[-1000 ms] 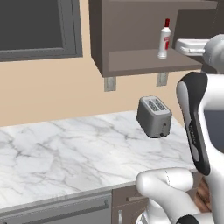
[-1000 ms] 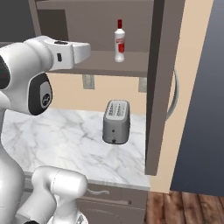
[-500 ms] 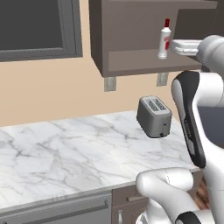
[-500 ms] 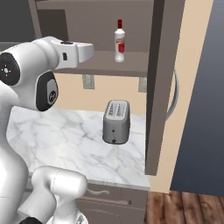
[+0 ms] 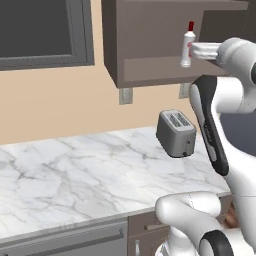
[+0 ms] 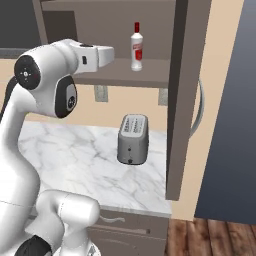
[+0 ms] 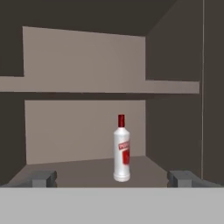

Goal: Get the candle and the liquor from the cabinet and move them to the dining counter.

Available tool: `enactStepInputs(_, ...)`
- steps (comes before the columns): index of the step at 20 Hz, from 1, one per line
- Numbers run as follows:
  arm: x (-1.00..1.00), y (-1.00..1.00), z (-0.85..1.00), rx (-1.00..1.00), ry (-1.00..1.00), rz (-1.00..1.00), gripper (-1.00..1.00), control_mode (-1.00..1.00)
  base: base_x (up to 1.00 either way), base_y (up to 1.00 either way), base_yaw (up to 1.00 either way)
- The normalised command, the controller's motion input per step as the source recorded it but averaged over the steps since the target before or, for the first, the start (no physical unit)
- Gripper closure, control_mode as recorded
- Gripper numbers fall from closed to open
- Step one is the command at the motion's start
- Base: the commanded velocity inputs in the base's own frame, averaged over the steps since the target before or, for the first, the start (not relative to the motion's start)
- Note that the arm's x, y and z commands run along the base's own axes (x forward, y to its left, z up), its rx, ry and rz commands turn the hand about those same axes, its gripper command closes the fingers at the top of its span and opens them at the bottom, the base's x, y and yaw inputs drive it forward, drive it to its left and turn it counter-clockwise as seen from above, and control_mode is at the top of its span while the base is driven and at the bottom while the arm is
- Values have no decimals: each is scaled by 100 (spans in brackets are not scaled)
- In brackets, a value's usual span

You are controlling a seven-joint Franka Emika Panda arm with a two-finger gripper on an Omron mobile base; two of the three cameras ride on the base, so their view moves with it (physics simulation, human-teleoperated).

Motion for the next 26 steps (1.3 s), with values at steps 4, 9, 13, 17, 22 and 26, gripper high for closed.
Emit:
enactStepInputs(4, 43, -7, 0, 0, 0, 0, -100, -100, 0, 0, 0)
enactStepInputs(9, 39, -4, 0, 0, 0, 0, -100, -100, 0, 0, 0)
enactStepInputs(13, 26, -7, 0, 0, 0, 0, -100, -100, 0, 0, 0)
enactStepInputs(17, 25, -10, 0, 2, 0, 0, -100, -100, 0, 0, 0)
enactStepInputs(22, 24, -14, 0, 0, 0, 0, -100, -100, 0, 0, 0)
enactStepInputs(26, 20, -15, 0, 0, 0, 0, -100, -100, 0, 0, 0)
